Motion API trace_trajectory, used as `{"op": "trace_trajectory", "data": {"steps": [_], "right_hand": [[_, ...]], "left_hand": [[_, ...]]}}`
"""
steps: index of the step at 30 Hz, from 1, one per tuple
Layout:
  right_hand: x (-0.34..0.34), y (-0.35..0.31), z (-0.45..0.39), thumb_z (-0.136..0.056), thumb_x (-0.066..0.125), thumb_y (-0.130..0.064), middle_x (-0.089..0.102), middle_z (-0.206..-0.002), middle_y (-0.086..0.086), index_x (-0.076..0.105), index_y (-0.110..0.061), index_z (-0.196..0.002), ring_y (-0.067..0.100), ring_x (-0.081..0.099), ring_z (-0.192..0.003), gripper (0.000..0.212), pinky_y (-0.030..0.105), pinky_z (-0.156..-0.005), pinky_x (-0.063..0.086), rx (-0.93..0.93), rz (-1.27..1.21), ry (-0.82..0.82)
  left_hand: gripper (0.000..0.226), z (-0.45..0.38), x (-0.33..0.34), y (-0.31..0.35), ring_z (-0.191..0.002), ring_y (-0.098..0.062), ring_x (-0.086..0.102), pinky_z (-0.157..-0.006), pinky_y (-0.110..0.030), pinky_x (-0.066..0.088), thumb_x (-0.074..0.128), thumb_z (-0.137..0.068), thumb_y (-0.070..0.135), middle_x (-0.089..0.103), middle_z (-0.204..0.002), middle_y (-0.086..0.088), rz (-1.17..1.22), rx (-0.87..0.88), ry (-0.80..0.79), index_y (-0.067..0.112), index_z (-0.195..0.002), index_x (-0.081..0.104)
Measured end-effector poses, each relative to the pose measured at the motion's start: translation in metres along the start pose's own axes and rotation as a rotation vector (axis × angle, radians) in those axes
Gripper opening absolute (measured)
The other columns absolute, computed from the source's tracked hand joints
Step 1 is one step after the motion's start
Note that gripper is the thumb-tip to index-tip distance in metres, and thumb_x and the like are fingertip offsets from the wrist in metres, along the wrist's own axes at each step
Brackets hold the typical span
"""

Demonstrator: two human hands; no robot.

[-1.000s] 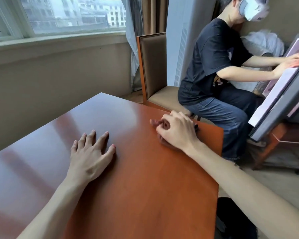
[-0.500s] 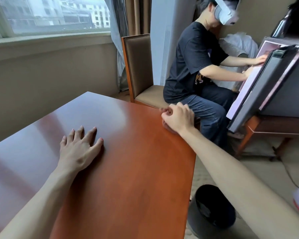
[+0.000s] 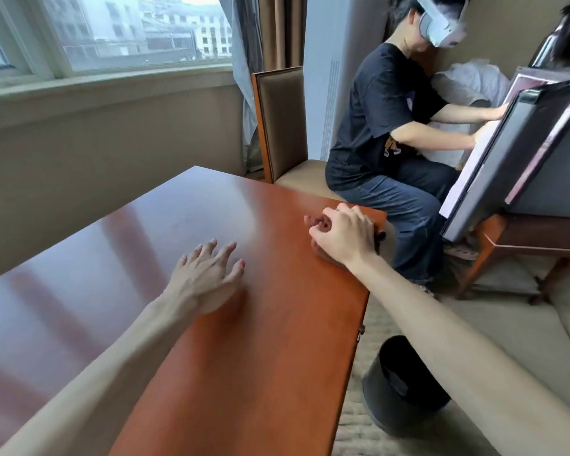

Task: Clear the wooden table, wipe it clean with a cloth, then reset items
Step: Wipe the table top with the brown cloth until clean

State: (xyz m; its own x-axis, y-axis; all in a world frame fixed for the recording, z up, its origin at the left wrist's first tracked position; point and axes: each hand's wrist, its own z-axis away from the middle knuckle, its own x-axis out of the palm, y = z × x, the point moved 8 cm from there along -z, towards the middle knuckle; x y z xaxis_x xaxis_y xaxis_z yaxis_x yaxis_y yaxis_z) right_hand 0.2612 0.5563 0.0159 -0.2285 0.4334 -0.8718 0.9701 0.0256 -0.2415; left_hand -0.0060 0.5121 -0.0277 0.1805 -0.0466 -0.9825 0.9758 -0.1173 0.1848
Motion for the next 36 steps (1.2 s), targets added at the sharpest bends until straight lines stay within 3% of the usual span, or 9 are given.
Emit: {"op": "trace_trajectory", "data": {"steps": [3,7,8,12,18,25,29,32,36], "right_hand": [[-0.017,-0.081,0.103,-0.079,0.058,-0.051,0.062,-0.088,-0.006,0.073,-0.029,-0.086,0.023,0.059,-0.088,0.027,0.038,-0.082,0.048,-0.287,-0.226,-0.04],[-0.015,-0.15,0.145,-0.077,0.067,-0.045,0.066,-0.093,-0.01,0.076,-0.033,-0.092,0.015,0.06,-0.092,0.021,0.029,-0.086,0.046,-0.708,-0.469,-0.342],[-0.007,-0.157,0.12,-0.078,0.065,-0.049,0.067,-0.096,-0.009,0.076,-0.034,-0.095,0.016,0.061,-0.096,0.025,0.03,-0.086,0.047,-0.683,-0.454,-0.351],[0.039,-0.169,0.037,-0.085,0.059,-0.052,0.069,-0.105,0.004,0.076,-0.029,-0.1,0.032,0.06,-0.104,0.032,0.038,-0.085,0.044,-0.202,-0.217,-0.115],[0.064,-0.284,0.075,-0.076,0.069,-0.048,0.059,-0.084,-0.01,0.072,-0.029,-0.085,0.021,0.061,-0.089,0.022,0.035,-0.078,0.049,-0.726,-0.372,-0.269],[0.16,-0.327,-0.099,-0.083,0.059,-0.046,0.065,-0.1,0.003,0.075,-0.027,-0.096,0.034,0.059,-0.106,0.028,0.04,-0.085,0.042,-0.323,-0.22,-0.11],[0.185,-0.395,-0.108,-0.085,0.057,-0.047,0.064,-0.104,0.005,0.073,-0.024,-0.098,0.035,0.058,-0.106,0.03,0.041,-0.086,0.042,-0.368,-0.232,-0.139],[0.175,-0.429,-0.066,-0.083,0.059,-0.05,0.063,-0.099,0.001,0.071,-0.026,-0.093,0.031,0.058,-0.103,0.028,0.036,-0.076,0.034,-0.512,-0.266,-0.191],[0.127,-0.383,0.009,-0.083,0.058,-0.054,0.062,-0.092,-0.003,0.069,-0.03,-0.09,0.028,0.059,-0.095,0.027,0.035,-0.074,0.033,-0.604,-0.341,-0.198]], "left_hand": [[0.06,0.02,0.003,-0.022,-0.149,-0.027,0.026,-0.122,-0.041,0.019,0.023,-0.101,0.059,0.027,-0.163,-0.006,0.007,0.0,0.042,0.035,-0.156,0.029],[0.075,0.028,-0.001,-0.041,-0.143,-0.029,0.035,-0.12,-0.039,0.024,0.018,-0.088,0.065,0.038,-0.157,-0.005,0.112,0.043,0.042,0.031,-0.151,0.042],[0.076,0.029,-0.005,-0.047,-0.143,-0.029,0.035,-0.12,-0.039,0.025,0.019,-0.088,0.066,0.04,-0.157,-0.006,0.153,0.039,0.047,0.031,-0.15,0.044],[0.071,0.035,-0.025,-0.095,-0.144,-0.033,0.033,-0.118,-0.041,0.024,0.027,-0.089,0.06,0.039,-0.156,-0.013,0.148,-0.092,0.139,0.028,-0.151,0.043],[0.061,0.061,-0.026,-0.233,-0.151,-0.033,0.015,-0.12,-0.06,0.01,0.027,-0.098,0.063,0.021,-0.163,-0.015,0.024,-0.534,0.14,0.039,-0.155,0.028],[0.061,0.068,-0.012,-0.256,-0.154,-0.029,0.0,-0.123,-0.054,0.002,0.021,-0.097,0.067,0.007,-0.167,-0.004,0.04,-0.596,0.186,0.049,-0.155,0.017],[0.064,0.066,-0.012,-0.256,-0.155,-0.027,-0.005,-0.123,-0.053,-0.001,0.013,-0.096,0.07,0.001,-0.168,-0.001,-0.012,-0.596,0.197,0.05,-0.156,0.007],[0.064,0.065,-0.01,-0.26,-0.155,-0.027,-0.005,-0.123,-0.054,-0.002,0.015,-0.096,0.069,0.001,-0.169,-0.002,-0.011,-0.6,0.163,0.051,-0.156,0.008],[0.065,0.067,-0.012,-0.257,-0.155,-0.028,-0.002,-0.123,-0.055,-0.001,0.017,-0.095,0.07,0.005,-0.169,-0.004,0.013,-0.599,0.174,0.05,-0.157,0.011]]}}
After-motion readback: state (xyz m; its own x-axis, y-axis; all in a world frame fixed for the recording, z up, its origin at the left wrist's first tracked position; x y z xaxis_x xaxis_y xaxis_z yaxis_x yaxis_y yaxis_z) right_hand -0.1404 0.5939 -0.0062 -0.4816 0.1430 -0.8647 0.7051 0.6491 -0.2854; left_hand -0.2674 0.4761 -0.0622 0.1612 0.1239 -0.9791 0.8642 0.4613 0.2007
